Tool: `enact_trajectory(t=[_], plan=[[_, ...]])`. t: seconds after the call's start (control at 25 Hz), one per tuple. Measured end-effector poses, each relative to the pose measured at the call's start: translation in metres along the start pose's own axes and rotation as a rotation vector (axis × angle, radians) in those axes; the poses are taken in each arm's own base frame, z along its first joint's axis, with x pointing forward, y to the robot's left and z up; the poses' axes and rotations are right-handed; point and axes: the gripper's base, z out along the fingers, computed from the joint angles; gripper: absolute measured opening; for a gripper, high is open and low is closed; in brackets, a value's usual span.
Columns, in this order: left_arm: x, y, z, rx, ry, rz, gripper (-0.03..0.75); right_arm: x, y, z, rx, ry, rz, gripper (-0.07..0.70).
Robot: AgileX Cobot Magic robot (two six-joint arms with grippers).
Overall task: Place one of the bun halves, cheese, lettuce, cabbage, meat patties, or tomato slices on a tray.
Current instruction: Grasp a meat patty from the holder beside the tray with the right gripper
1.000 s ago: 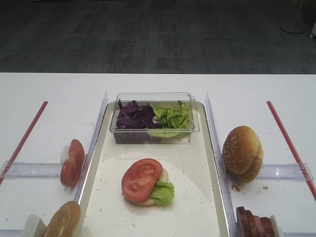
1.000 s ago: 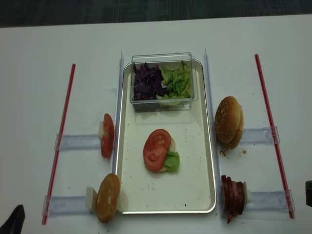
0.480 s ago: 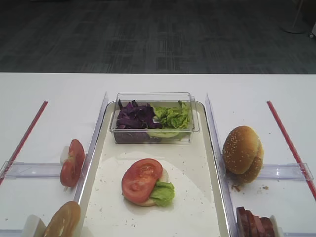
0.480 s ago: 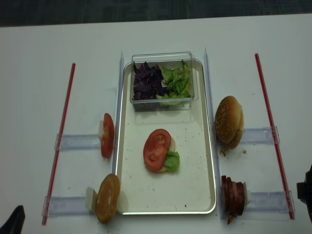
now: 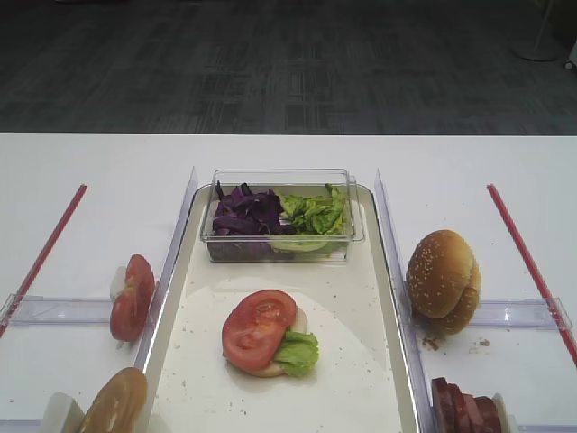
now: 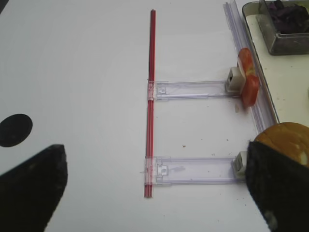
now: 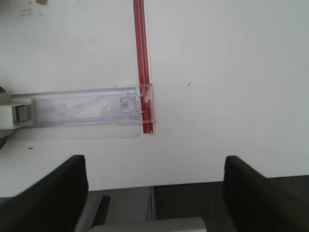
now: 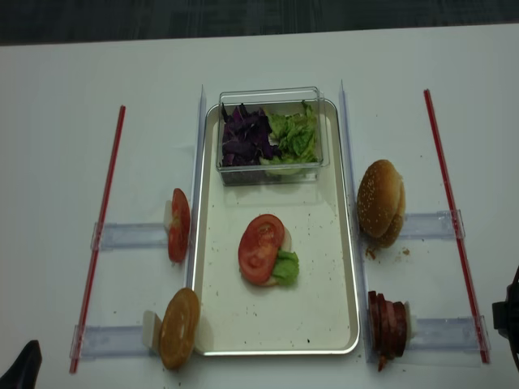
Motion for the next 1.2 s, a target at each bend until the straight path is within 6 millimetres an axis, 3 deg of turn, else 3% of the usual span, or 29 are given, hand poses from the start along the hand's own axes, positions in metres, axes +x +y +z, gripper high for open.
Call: enact_trajectory(t=[0.52,1.2], plan=[[0.000,0.000,0.000,0.000,0.000,0.000,0.689,-0.012,0.002,0.023,-0.012,0.164,0.000,0.595],[0.000,0.000,0.000,0.000,0.000,0.000,0.689,-0.028,0.006,0.004,-0.049,0.114,0.012,0.595]])
